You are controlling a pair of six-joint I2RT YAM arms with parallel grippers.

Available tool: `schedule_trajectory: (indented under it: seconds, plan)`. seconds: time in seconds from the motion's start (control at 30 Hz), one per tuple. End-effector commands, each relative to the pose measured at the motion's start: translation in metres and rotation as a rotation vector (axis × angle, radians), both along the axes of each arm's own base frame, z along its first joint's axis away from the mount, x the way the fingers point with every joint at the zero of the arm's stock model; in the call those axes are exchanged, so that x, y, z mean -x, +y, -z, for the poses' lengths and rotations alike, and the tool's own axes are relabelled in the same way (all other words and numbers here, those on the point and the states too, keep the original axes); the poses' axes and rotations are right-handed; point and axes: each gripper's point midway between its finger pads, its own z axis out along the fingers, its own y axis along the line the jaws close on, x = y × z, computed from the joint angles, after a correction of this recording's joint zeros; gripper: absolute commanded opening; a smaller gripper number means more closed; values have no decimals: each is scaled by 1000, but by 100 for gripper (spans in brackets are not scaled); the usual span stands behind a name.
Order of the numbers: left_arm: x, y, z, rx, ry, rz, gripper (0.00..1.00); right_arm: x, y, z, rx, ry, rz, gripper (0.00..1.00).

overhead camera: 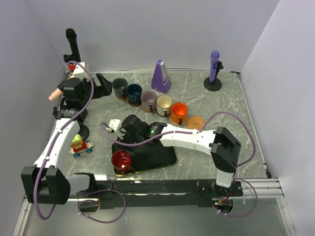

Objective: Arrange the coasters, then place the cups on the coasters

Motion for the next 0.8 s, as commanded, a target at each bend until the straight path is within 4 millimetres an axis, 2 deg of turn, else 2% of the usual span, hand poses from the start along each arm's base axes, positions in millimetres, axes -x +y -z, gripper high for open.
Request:
schedule_trajectory:
  seconds: [0.0,0.3,0.77]
  plan:
    - [1,1,-22,-3,-71,-4,97,3,26,-18,-73,-13,-49,63]
    - [2,0,-25,-1,-77,0,97,14,33,9,-15,-2,-79,56]
    - [2,-1,-24,2,-76,7,97,9,28,29,26,-16,-49,44]
